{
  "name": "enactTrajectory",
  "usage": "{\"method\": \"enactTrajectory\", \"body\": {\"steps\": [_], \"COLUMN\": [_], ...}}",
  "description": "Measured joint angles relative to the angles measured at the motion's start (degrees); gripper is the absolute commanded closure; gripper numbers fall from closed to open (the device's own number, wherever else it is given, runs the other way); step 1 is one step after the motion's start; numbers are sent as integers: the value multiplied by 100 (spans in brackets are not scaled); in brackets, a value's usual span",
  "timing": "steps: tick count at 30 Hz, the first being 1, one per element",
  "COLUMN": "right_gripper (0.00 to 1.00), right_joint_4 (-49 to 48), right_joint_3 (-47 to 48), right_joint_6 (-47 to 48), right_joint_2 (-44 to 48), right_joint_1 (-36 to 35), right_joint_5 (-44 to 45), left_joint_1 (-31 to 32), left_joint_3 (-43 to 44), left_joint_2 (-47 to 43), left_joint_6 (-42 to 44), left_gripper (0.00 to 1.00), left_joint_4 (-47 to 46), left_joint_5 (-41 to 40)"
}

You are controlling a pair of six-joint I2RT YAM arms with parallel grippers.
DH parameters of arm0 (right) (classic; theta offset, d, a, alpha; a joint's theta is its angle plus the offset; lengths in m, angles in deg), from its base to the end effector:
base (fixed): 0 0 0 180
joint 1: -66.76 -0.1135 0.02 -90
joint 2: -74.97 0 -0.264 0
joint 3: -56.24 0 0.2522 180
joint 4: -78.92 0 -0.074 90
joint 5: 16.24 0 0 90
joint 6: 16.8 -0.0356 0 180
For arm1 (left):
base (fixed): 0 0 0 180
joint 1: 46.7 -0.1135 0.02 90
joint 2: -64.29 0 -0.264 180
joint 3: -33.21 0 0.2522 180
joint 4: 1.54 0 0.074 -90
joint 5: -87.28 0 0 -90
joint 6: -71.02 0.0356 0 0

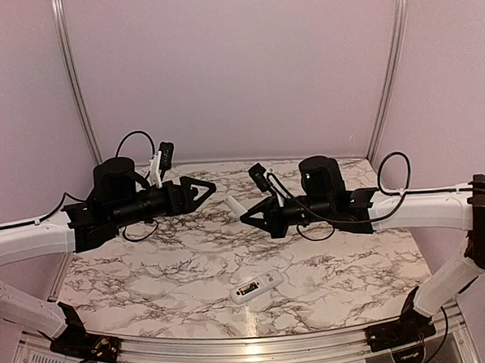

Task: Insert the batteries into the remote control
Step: Pass from the right arm to the left

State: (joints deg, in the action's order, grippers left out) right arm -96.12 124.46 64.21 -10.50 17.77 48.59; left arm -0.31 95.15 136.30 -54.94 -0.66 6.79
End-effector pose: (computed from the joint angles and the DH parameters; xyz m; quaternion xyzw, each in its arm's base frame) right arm 0.2106 0.2652 0.2617 -0.3913 0.7197 0.4220 0.3884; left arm 0.1985 -0.2169 0.2998 0.1224 0.7607 -0.4657 0.4353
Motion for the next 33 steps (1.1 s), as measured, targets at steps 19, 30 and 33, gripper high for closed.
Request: {"method": "enactTrajectory", "body": {"steps": [19,30,33], "right_gripper": [100,100,100], "right_joint_4": [1847,2002,2004], "right_joint_3": [7,72,92], "right_joint_6": [1353,1499,1508], "right_joint_2": [179,105,94], "right_joint_1": [-225,-275,-286], "right_joint_5": [-2435,-2658,-2715], "left_joint_1": [210,632,684], "left_joint_3": [-450,-186,-136], "left_joint_2": [28,643,706], "left_joint_6": [2090,2291,2277], "left_gripper": [51,67,75], "left_joint_4": [424,627,592], "left_joint_5": [2780,3233,3353]}}
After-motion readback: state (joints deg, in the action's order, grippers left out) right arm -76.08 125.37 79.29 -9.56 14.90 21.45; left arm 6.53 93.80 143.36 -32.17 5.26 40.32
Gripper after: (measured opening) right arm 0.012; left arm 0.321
